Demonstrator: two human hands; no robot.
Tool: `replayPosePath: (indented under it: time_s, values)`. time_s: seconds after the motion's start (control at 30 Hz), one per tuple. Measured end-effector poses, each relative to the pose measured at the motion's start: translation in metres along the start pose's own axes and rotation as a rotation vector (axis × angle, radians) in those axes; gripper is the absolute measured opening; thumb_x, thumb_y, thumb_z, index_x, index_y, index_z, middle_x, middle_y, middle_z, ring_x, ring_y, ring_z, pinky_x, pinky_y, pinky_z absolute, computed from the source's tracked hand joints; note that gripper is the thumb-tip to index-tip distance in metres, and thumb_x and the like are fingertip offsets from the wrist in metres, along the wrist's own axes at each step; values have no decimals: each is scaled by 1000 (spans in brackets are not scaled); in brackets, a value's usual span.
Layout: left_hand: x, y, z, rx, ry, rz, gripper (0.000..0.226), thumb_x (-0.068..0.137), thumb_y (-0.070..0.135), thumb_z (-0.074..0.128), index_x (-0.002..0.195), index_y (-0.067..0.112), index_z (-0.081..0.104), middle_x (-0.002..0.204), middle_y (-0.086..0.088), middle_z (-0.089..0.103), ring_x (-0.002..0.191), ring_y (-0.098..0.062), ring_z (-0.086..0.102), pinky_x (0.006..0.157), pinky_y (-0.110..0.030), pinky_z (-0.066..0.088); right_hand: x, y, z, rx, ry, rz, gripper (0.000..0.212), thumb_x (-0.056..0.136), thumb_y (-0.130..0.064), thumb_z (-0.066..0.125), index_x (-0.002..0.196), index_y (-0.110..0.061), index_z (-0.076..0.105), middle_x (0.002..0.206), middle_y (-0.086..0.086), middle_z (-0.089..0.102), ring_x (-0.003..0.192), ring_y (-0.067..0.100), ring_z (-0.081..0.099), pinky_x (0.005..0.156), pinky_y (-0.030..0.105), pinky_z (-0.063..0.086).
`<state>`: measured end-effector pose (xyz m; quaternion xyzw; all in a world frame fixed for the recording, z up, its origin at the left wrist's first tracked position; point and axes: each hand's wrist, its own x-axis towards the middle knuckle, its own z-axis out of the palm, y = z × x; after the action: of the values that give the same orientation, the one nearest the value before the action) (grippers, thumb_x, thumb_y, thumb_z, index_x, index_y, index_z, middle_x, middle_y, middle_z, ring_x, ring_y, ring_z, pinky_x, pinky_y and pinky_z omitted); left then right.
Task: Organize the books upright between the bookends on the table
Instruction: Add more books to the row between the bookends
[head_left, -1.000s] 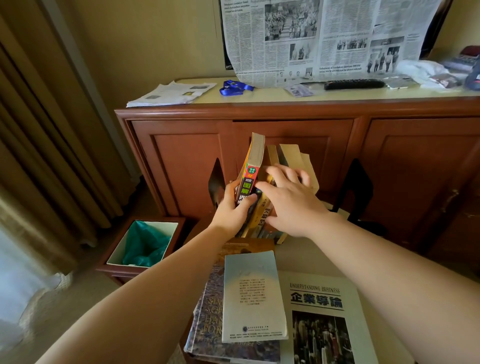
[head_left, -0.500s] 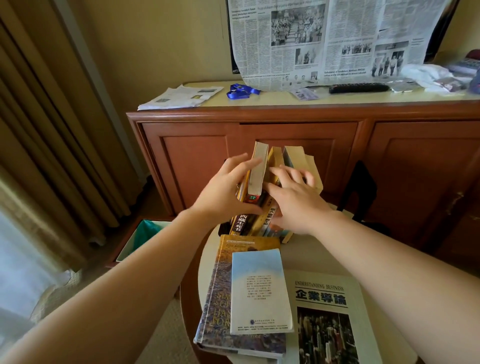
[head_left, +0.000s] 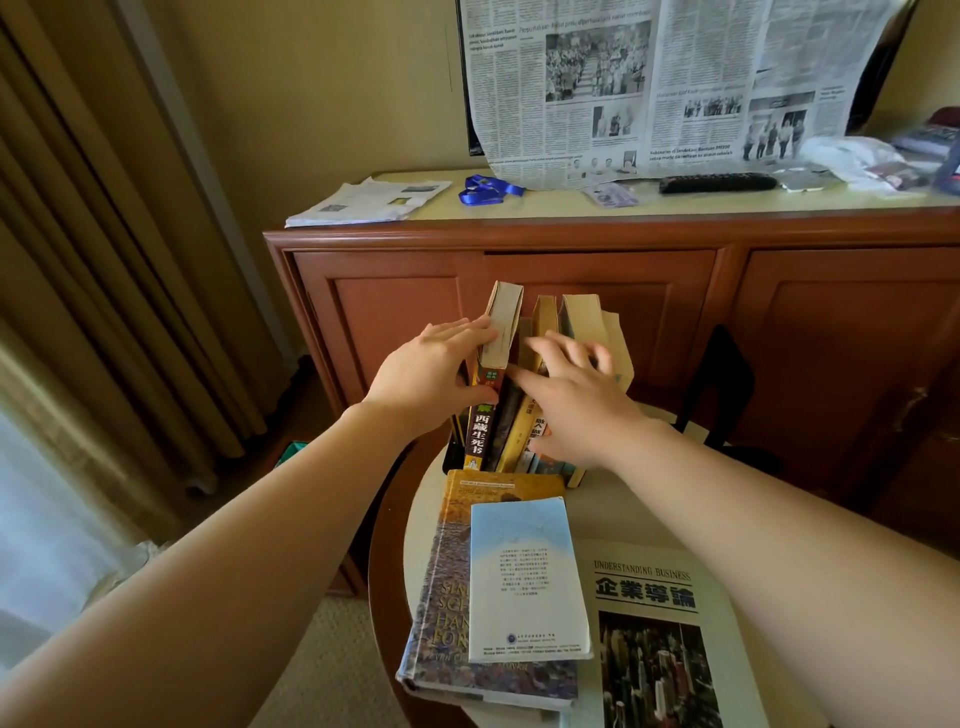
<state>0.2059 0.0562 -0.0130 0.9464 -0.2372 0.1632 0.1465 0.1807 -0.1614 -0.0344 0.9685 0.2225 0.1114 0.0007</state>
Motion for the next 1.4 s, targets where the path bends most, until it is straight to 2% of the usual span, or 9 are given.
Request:
replayPosePath:
  time_s: [0.43,0.57,0.63,0.73,0.8,0.9,1.07,1.23,1.4]
  values:
    - [-4,-14,5,-47,-35,-210,89,91,31,81,163,21,30,170,1,31,144,-27,50,115,-40,44,21,-37,-7,94,-22,-71,76,87,-23,75,154,-20,40,172,5,6,159,26,-8,123,60,-1]
    - [-3,-10,9,-59,-67,-239,98,89,28,83,165,20,21,172,-1,26,138,-31,54,112,-43,48,23,-35,-24,323,-41,-60,83,92,-14,71,162,-20,27,174,-1,11,160,21,4,127,51,9]
    - [-4,-13,4,-56,-90,-239,100,90,35,81,166,21,18,172,-1,25,137,-28,55,111,-42,49,15,-28,-29,451,90,2,80,95,-14,71,162,-23,29,172,-2,20,160,23,11,128,52,16]
    - [-6,-14,-2,-42,-146,-225,100,92,42,77,166,24,13,174,-1,19,136,-27,56,108,-43,53,7,-15,-23,202,371,298,82,91,-48,73,159,-23,33,168,12,28,159,37,10,121,68,10]
    - [-6,-11,-3,-38,-172,-225,99,94,42,75,166,23,10,176,-1,11,137,-27,56,106,-43,55,5,-11,-14,231,251,481,103,84,-70,69,162,-21,21,170,18,17,158,43,8,121,67,16]
    - [-5,-4,-2,-43,-190,-234,100,97,43,71,167,22,4,176,-1,3,140,-28,53,108,-42,53,0,-11,4,387,156,424,112,80,-74,70,161,-15,19,166,13,23,154,36,24,120,55,36]
    - [-8,0,8,-107,-162,-196,97,100,43,68,167,38,-2,176,4,-5,143,-31,50,107,-46,54,2,-14,13,381,106,322,120,87,-67,68,164,-21,-12,174,9,4,160,31,6,124,50,30]
    - [-9,-1,18,-50,-97,-183,88,99,45,68,164,48,8,176,-1,-2,142,-35,51,105,-46,56,2,-13,15,320,123,283,104,96,-59,63,165,-17,-3,173,14,9,161,30,4,124,48,26]
    - [-14,-1,31,-57,-146,-222,107,94,51,72,152,66,-16,172,-18,13,142,-44,48,104,-62,53,5,-9,7,277,68,221,108,92,-58,69,163,-15,0,170,16,16,158,32,13,119,48,37]
